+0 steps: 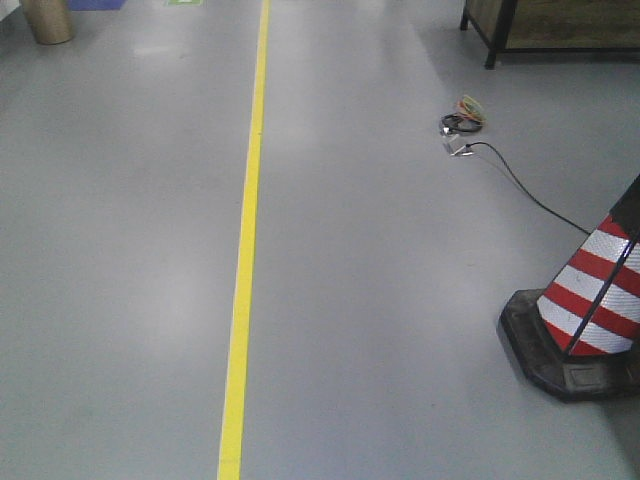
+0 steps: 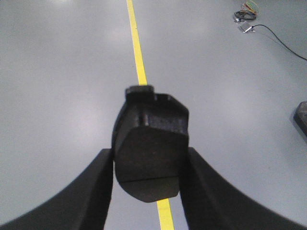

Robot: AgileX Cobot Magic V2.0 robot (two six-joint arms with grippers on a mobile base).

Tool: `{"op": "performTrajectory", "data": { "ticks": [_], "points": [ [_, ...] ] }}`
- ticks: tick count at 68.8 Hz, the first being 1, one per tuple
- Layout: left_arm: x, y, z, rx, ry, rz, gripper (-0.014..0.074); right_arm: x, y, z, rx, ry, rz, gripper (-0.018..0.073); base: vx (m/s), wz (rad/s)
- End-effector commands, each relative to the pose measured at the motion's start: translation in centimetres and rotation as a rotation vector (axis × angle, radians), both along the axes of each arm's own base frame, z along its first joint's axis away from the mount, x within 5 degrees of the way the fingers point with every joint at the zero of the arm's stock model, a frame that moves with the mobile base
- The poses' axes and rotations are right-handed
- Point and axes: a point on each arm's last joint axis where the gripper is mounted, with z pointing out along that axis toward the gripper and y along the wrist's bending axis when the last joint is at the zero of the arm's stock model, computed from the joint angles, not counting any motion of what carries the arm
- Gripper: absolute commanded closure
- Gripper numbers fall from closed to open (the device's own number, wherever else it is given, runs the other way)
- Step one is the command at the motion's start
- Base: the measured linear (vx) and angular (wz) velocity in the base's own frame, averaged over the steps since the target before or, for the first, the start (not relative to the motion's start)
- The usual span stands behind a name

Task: Move and align brake pads A on conveyor
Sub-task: 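Drive along the yellow floor line to the black conveyor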

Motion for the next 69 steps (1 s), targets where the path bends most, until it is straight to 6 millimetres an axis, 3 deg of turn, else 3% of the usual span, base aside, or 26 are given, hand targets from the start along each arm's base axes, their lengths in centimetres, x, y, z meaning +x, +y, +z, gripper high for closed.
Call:
{"op": "performTrajectory", "data": {
  "ticks": [1,24,69],
  "points": [
    [0.41,-0.10,1.76,-0.028,-0.119,0.002,0.0603,0.04,-0.01,1.70,-0.006,-0.117,0.001,0.0565,0.47,-0.15],
    [0.41,-0.10,1.75,-0.028,-0.118,0.002,0.0603,0.04,-0.01,1.70,-0.006,-0.117,0.001,0.0565,0.40,-0.48],
    [0.41,-0.10,1.75,-0.028,-0.118,0.002,0.0603,0.04,-0.01,1.70,-0.006,-0.117,0.001,0.0565,0.26,-0.95]
  ]
}}
